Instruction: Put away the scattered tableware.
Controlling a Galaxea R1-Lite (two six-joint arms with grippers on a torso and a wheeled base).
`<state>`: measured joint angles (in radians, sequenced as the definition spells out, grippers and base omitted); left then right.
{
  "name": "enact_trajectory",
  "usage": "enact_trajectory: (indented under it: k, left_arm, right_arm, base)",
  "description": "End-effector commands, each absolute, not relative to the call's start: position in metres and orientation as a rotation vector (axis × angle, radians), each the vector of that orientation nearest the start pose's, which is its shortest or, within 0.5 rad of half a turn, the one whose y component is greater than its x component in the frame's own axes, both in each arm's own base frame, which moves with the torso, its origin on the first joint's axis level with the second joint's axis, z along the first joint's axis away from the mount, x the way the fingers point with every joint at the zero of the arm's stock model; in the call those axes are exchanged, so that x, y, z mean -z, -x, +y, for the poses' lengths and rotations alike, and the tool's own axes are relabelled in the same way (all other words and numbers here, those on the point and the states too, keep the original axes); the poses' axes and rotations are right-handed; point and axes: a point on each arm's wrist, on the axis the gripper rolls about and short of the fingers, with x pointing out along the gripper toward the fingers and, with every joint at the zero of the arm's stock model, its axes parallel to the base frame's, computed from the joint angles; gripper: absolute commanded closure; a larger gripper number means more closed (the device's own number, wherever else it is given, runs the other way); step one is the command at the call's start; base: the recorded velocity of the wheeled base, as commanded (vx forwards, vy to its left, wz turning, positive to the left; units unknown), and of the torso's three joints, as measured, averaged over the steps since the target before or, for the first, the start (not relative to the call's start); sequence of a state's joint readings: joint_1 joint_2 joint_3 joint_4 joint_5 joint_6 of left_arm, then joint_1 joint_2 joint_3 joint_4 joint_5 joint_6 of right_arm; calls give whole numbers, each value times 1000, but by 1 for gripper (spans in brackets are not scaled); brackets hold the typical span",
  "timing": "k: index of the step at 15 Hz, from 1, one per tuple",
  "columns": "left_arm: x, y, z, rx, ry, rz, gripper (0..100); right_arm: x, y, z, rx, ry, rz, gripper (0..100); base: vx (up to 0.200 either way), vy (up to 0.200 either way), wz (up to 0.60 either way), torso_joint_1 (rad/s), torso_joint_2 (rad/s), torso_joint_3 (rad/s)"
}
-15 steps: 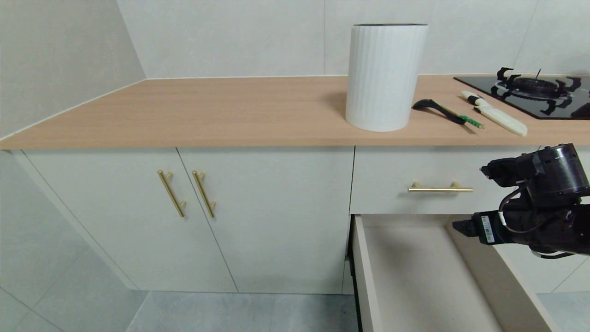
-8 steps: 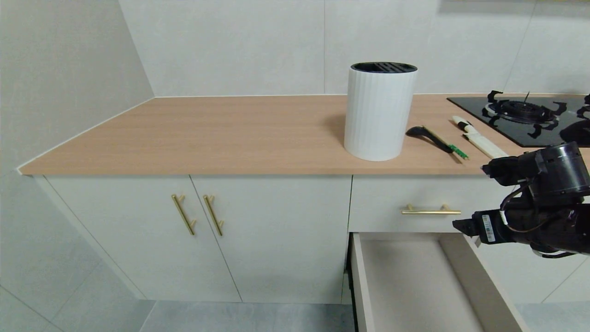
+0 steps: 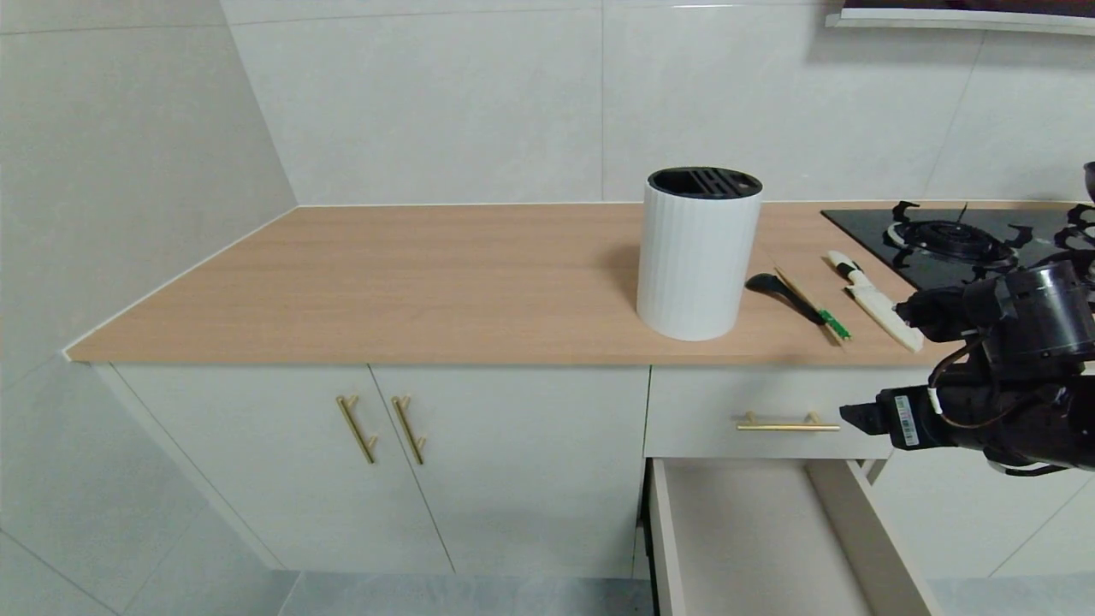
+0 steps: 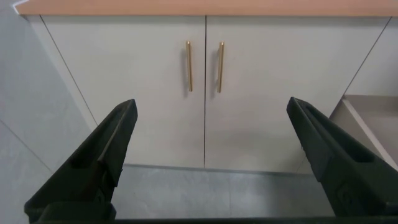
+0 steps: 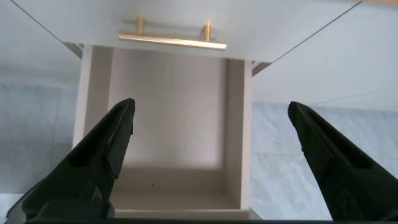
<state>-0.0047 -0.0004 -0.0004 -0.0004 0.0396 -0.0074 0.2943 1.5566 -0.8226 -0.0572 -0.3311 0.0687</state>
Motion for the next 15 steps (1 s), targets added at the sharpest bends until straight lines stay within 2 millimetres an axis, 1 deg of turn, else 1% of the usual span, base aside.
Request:
enact_trajectory:
  k: [1,3,5,6,7,9,11,12,13,15]
  left_arm:
    - [-75,23,1,-35,8,0,0]
    - [-75,23,1,-35,8,0,0]
    - [-75,23,1,-35,8,0,0]
    - [-75,23,1,-35,8,0,0]
    - [-75,23,1,-35,8,0,0]
    - [-76,23,1,-35,8,-2,0]
    - [-75,23,1,-35,8,0,0]
    - [-76,23,1,-35,8,-2,0]
    - [-76,23,1,-35,8,-2,0]
    - [-75,23,1,-35,8,0,0]
  right_arm:
    - [-177,-249,68,55,134,617,0]
    - [-176,-256,70,55,125,582,0]
    - [-178,-267,73,51,117,535,0]
    - [-185,-277,76,54,96,485,0]
    - [-191,-289,73,71,76,443,0]
    - [-195,-308,72,88,60,419,0]
    - [-182,-320,75,94,45,434,0]
    - [-180,-328,77,97,39,412,0]
    - [-173,-338,76,106,31,385,0]
    - [-166,-344,74,118,29,390,0]
  base:
    - [0,0,0,51,-90,-46]
    - [0,0,0,11,-33,-16]
    - [0,0,0,0,0,0]
    - [0,0,0,0,0,0]
    - [0,0,0,0,0,0]
    - [0,0,0,0,0,0]
    - [0,0,0,0,0,0]
    - [0,0,0,0,0,0]
    - [0,0,0,0,0,0]
    - [0,0,0,0,0,0]
